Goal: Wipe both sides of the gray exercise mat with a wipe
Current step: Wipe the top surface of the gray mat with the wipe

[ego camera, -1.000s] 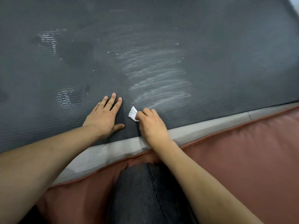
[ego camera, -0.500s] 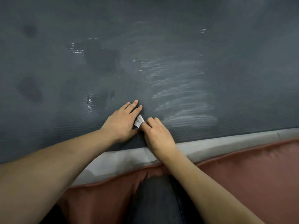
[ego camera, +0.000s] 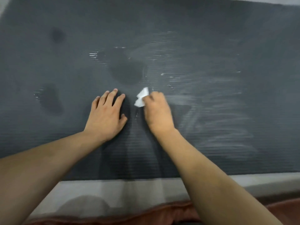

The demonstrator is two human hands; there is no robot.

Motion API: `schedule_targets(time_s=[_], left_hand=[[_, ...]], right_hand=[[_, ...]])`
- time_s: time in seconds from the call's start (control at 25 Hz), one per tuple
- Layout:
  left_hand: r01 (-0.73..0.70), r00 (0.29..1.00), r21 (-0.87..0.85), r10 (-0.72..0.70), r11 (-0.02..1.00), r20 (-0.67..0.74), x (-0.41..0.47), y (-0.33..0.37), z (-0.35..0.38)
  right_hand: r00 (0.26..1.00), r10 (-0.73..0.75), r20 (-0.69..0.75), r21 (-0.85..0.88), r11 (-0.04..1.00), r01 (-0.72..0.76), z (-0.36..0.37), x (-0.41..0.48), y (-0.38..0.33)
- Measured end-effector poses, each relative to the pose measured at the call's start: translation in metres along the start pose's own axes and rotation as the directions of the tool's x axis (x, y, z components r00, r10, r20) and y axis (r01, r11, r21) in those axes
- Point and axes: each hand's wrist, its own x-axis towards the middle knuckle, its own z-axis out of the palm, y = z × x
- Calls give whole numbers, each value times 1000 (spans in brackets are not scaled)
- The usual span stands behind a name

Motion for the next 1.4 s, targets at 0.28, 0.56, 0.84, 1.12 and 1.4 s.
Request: schedule_targets(time_s=[0.28,0.56,0.84,1.12,1.4], left_hand=[[51,995,-37,-54,998,-89,44,-54,5],[34,992,-34,-37,999,-123,124,-103,-4],[-54,982,-27,48,998,-181,257,-134,-28],[-157,981,-36,152,987,-121,381,-121,-38],[-114,987,15,115,993,-109,410,-99,-28]], right_hand=[[972,203,-121,-103,971,-216,0,94,94],[999,18,-39,-34,999,-19,58,198,60],[964,203,-173,77,978,-193,93,253,49],[962,245,-122,9,969,-246,90,262,43],[961,269,-58,19,963,-269,87,265,43]])
